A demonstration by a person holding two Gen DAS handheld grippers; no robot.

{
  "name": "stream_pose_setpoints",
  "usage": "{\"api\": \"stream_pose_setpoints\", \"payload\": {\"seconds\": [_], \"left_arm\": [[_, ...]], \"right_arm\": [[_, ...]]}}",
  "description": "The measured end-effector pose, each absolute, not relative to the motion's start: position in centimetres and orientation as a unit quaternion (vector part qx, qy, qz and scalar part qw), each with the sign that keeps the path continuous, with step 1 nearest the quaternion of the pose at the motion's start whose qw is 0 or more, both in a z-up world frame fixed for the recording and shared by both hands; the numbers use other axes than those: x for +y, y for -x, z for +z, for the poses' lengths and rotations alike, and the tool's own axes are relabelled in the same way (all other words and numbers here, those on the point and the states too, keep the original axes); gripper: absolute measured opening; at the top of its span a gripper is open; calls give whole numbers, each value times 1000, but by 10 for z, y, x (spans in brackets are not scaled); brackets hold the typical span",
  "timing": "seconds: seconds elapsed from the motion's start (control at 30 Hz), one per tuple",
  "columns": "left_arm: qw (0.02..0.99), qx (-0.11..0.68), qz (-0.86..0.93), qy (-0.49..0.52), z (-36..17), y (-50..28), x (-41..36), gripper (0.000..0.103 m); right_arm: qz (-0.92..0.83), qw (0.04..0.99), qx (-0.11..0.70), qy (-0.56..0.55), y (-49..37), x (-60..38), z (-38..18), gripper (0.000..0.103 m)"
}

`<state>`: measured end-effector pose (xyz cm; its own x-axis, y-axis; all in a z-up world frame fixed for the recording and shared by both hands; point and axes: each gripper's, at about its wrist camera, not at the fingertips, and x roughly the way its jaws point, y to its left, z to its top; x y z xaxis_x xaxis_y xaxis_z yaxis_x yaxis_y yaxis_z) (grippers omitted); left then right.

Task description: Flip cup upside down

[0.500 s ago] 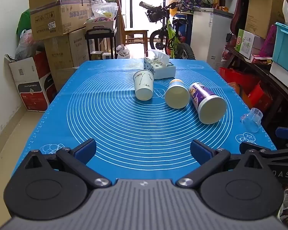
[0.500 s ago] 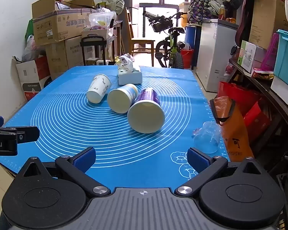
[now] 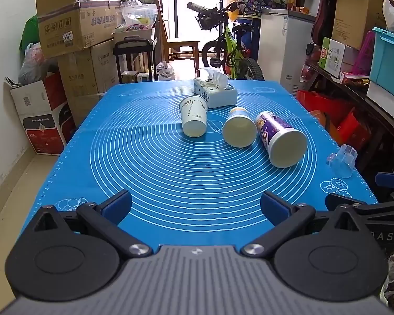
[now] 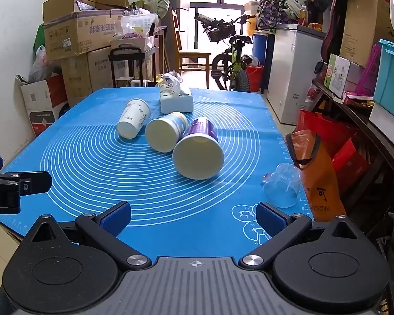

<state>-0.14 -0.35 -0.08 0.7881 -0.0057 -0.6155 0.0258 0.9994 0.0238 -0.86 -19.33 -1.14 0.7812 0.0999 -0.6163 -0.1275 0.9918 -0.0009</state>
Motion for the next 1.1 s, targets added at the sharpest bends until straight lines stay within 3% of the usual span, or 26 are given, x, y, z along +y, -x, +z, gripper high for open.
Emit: {"api": "stream_pose_setpoints", "payload": {"seconds": [1.1], "left_arm": [[945,325,-13,-15,4,3,0,103]], "right_arm": [[60,943,327,25,7,-188,-10,101]]}}
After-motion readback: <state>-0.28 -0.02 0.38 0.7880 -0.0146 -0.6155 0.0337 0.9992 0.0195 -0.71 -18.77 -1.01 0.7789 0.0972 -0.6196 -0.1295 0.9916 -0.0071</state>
